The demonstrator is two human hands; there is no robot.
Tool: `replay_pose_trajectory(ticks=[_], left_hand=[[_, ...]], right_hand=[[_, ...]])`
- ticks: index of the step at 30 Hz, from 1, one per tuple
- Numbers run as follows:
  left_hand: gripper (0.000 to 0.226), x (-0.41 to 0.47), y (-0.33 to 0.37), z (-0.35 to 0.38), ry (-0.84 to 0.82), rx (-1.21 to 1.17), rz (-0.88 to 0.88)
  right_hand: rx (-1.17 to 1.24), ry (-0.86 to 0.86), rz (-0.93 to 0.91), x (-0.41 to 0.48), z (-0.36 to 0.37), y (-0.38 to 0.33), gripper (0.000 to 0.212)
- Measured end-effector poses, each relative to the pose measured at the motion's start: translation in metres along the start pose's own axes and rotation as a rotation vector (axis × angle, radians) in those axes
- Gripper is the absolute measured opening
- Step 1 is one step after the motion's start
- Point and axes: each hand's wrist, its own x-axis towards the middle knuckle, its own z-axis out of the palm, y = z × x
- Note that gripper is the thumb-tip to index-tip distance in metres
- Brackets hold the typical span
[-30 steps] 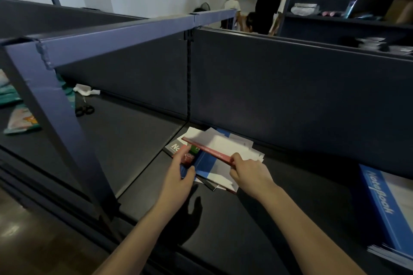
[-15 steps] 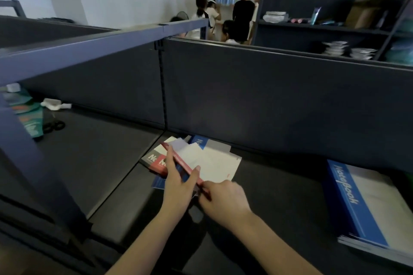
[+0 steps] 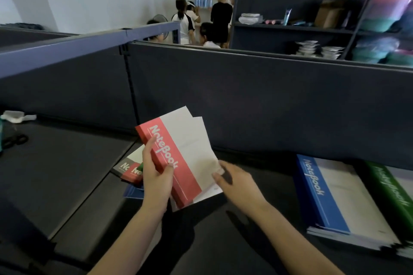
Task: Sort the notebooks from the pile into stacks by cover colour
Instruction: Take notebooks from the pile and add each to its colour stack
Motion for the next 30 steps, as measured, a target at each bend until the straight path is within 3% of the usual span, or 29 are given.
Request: replay_pose_trajectory(ticks=[3,8,15,20,25,30], left_hand=[[0.078,-0.004,0.003,0.018,-0.102,-0.028,-0.001],[0.08,-0.017,0.003,0.057,-0.196,-0.01,0.047],[0.08,-0.044,0.004,0.11,-0.373,0.002,0.073],[0.085,-0.061,0.013,0.151,-0.471,-0.072,-0.001],[0.065,-0.081,0.009,0.18,-0.635,-0.032,-0.018],[0.064,-0.102,0.006,0.206,-0.66,-0.01,-0.007]], right_hand=[[0.211,0.071,0.069,0.002,-0.025,0.004,0.061],[0.356,0.131,0.15,-0.013,-0.052,0.031,0.059],[0.403,0.254,0.25,-0.039,-0.089,0.076,0.023],[0.477,0.421,0.291,-0.057,-0.114,0.106,0.019],[0.455,0.652,0.328,-0.081,-0.142,0.131,0.014],[0.477,0.739,0.335,-0.096,-0.162,0.152,0.017]])
